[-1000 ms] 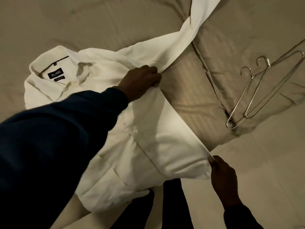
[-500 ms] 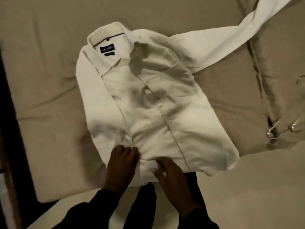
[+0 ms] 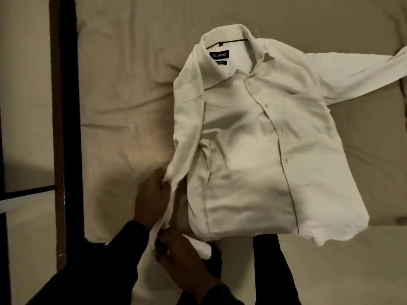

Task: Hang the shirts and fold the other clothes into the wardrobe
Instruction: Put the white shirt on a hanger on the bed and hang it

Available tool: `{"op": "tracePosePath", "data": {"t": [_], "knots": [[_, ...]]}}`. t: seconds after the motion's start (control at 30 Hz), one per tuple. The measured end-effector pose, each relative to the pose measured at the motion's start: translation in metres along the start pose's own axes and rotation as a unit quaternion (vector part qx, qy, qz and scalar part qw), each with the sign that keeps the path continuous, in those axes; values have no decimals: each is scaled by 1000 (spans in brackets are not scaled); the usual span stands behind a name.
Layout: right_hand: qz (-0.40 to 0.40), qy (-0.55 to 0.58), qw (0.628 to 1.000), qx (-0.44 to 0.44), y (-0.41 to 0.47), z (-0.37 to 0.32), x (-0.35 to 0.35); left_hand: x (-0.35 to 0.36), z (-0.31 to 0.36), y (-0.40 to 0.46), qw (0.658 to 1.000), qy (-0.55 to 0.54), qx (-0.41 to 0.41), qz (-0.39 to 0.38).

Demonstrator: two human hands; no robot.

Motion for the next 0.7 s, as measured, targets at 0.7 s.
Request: {"op": "tracePosePath", "data": {"t": [0.7], "knots": [[467, -4, 874, 136, -14, 35, -106, 52, 56, 40, 898, -434, -79, 1]]}}
Point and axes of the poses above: each hand's wrist, its own y-axis towards the middle knuckle, its own x-axis out of the palm, z = x × y, the point moved 8 cm from there along y, towards the middle knuckle, and after that the axes turned 9 degrees about -z, right-handed, at the moved point
